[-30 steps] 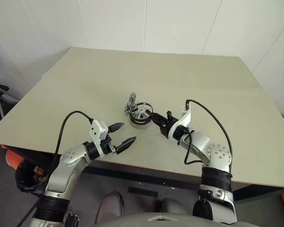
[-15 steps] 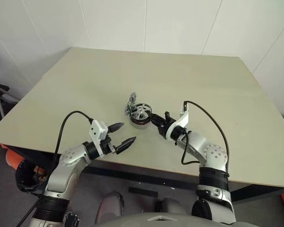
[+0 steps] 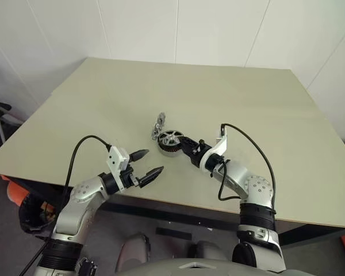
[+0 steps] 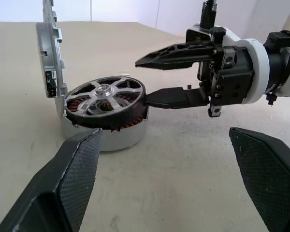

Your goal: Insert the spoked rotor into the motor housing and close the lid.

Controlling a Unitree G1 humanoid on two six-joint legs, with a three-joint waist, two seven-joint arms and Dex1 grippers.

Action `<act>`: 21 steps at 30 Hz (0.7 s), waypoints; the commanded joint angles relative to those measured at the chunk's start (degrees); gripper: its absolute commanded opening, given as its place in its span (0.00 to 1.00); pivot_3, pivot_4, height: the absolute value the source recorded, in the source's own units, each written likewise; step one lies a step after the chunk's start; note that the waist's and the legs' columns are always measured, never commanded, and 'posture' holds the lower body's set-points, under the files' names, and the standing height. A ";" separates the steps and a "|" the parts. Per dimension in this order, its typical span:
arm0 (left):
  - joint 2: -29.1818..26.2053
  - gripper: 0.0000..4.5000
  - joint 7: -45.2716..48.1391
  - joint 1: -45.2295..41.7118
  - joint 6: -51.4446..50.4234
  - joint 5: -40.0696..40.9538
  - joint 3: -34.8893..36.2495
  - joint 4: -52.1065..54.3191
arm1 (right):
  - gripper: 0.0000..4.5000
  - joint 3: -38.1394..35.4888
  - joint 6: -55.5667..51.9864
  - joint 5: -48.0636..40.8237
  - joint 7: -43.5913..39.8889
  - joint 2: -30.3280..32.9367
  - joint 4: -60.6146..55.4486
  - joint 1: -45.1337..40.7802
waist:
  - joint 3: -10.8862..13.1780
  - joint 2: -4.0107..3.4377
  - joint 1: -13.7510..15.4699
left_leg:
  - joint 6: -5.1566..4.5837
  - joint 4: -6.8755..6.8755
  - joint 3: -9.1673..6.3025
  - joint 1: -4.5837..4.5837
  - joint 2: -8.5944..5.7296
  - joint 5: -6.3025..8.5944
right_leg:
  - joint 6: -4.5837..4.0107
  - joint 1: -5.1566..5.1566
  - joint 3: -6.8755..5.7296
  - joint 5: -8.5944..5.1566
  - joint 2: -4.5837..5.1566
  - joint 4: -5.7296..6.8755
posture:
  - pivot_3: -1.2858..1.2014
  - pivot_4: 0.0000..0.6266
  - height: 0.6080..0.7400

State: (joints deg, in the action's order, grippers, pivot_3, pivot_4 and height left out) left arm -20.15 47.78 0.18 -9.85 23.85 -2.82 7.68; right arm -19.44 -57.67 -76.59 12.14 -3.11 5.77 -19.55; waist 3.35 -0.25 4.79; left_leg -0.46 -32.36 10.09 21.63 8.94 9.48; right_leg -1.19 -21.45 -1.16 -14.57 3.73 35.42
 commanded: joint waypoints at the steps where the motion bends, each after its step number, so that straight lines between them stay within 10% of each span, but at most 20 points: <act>1: -0.26 1.00 0.23 -0.13 0.62 1.00 0.71 2.54 | 0.65 -0.38 -0.27 -1.01 0.50 1.26 -2.29 -0.27 | 0.00 0.00 0.01 | 0.00 0.00 0.00 -0.06 0.00 0.00 | 0.12 0.07 0.00 -0.07 0.00 0.00 | 0.52 0.00 1.00; 15: 0.21 1.00 -0.34 -1.16 -0.86 1.03 0.21 3.27 | 0.65 1.21 -2.49 -5.50 4.73 9.69 -11.13 -0.94 | 0.00 0.00 0.72 | -0.01 -0.06 0.00 -0.11 0.00 0.01 | 0.24 0.16 0.02 -0.14 0.00 0.00 | 0.52 0.00 1.00; 21: 0.36 1.00 -0.40 -1.62 -1.11 0.91 0.22 3.04 | 0.30 15.83 4.31 16.14 -5.36 15.91 -18.66 -2.33 | 0.00 0.00 0.72 | 0.02 -0.05 -0.01 -0.10 0.03 -0.01 | 0.25 0.15 -0.02 -0.14 -0.01 0.00 | 0.52 0.00 1.00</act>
State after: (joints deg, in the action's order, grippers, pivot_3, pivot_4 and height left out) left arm -19.78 47.37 -0.38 -11.28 23.87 -2.90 8.76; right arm -8.02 -56.63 -66.99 10.42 11.70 -9.56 -20.23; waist 3.35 -0.25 5.50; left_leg -0.44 -32.42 10.07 21.52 8.97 9.47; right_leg -0.94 -21.30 -1.18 -14.71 3.72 35.43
